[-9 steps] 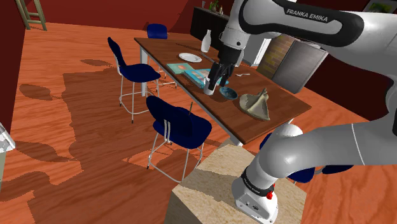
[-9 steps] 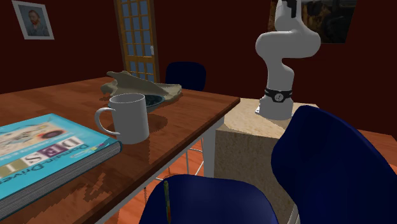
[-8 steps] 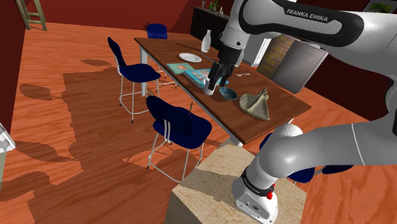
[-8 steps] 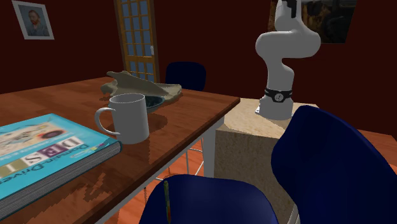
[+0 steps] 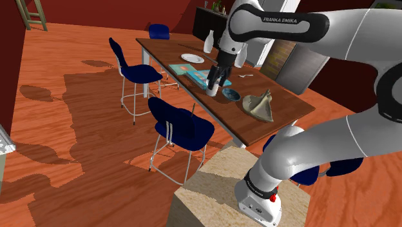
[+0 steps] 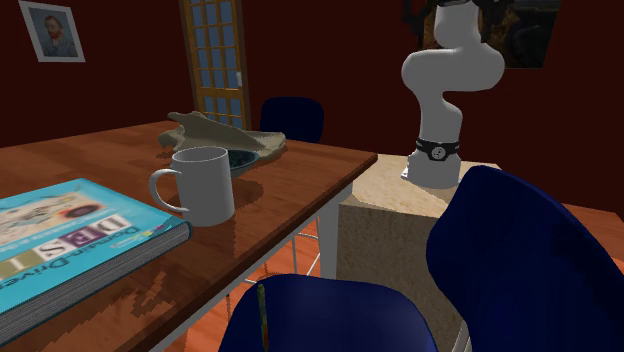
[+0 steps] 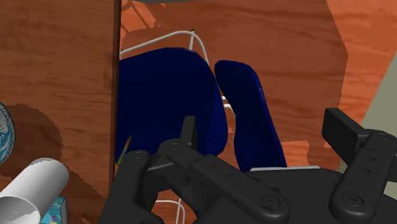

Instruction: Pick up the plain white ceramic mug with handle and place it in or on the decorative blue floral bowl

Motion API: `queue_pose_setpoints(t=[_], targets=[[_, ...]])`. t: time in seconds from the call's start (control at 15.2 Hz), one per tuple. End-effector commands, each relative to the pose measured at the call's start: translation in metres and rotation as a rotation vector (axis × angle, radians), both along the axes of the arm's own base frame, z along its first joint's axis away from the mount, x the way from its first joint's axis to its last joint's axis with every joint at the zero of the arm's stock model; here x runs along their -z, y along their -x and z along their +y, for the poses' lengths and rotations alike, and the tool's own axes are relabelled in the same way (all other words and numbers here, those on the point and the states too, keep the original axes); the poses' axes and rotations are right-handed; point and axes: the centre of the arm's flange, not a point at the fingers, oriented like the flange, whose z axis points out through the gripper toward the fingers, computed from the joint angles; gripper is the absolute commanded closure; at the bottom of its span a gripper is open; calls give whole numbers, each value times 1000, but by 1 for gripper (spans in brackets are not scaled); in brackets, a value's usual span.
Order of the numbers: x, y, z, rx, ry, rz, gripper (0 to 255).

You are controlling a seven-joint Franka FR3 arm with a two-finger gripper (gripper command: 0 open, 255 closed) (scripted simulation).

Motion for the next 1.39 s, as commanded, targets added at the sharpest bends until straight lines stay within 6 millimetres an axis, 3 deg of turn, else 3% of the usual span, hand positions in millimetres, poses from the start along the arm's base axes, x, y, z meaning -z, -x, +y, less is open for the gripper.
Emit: queue_pose_setpoints(t=[0.0,1.32], targets=[[11,-15,-21,6,8,-3,0],[108,-150,-212,74,78,-29,0]])
